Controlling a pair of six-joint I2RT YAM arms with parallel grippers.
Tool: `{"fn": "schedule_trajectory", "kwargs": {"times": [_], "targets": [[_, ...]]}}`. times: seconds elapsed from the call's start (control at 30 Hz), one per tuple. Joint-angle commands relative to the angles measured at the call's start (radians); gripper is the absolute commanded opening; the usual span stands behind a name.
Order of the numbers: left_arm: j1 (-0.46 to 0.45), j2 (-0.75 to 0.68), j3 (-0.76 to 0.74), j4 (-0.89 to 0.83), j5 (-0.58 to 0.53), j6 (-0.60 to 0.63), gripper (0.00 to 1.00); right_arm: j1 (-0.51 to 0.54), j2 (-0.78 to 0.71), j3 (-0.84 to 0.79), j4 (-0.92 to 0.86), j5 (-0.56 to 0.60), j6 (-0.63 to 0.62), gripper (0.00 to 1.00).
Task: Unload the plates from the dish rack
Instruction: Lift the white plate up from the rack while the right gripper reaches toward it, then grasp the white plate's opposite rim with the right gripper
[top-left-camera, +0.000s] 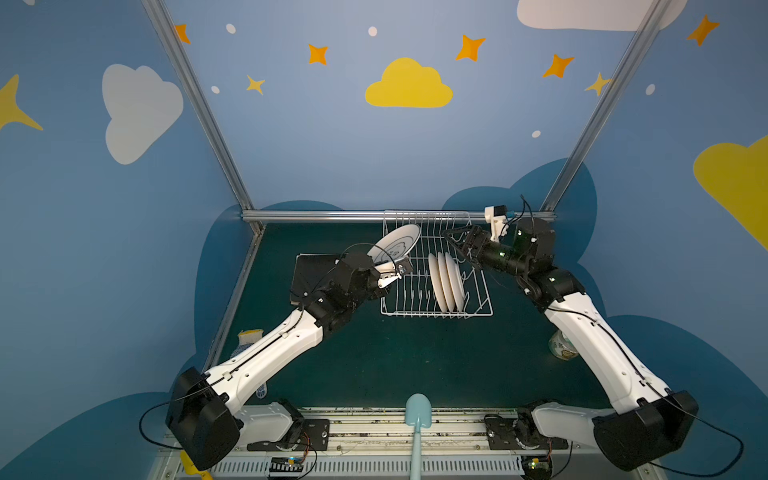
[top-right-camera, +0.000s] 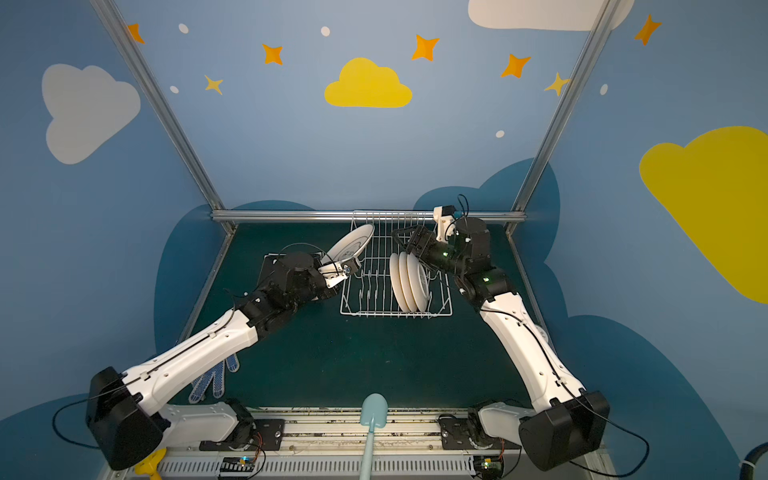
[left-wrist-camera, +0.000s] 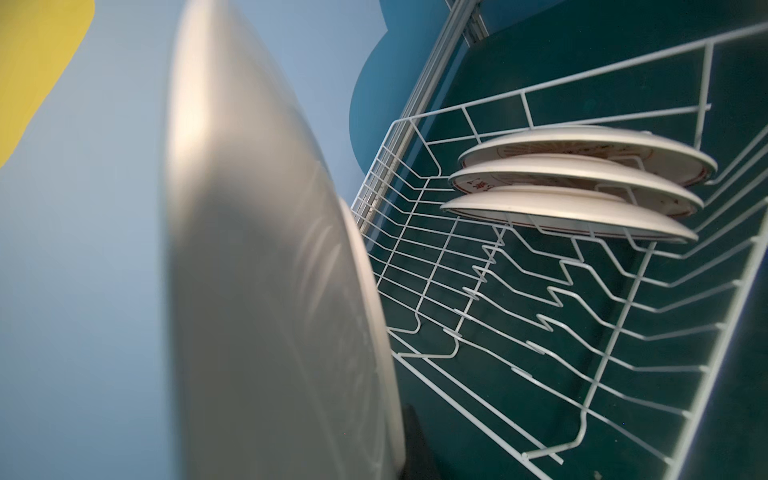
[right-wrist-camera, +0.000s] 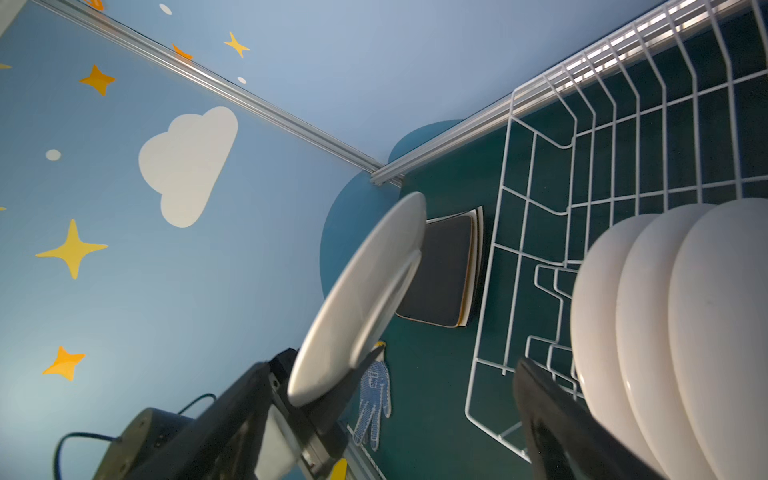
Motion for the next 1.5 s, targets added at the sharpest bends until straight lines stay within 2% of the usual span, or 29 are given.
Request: {"fn": "schedule_trajectory", "kwargs": {"times": [0.0,0.43,0.6,0.87,1.1,1.47], "targets": [[-0.014,-0.022,0.007,0.140,-0.063,0.114,0.03,0.014,0.031,0.037,0.009,-0.058,0.032,0.89],[-0.068,0.017,-0.044,0.243,-0.101,0.262,0.03,0.137,0.111,0.123,-0.146,0.056,-0.037,0.77],[-0.084,0.028,-0.052,0.283,-0.121,0.303,0.03,0.161,0.130,0.116,-0.177,0.081,-0.019,0.69],[-0.095,0.026,-0.073,0.291,-0.109,0.312,0.03,0.173,0.153,0.131,-0.221,0.141,-0.027,0.52],[-0.107,0.029,-0.090,0.313,-0.113,0.333,0.03,0.174,0.197,0.170,-0.231,0.129,-0.039,0.35],[-0.109,0.037,-0.101,0.324,-0.127,0.335,0.06,0.186,0.222,0.193,-0.264,0.124,-0.065,0.24]]}}
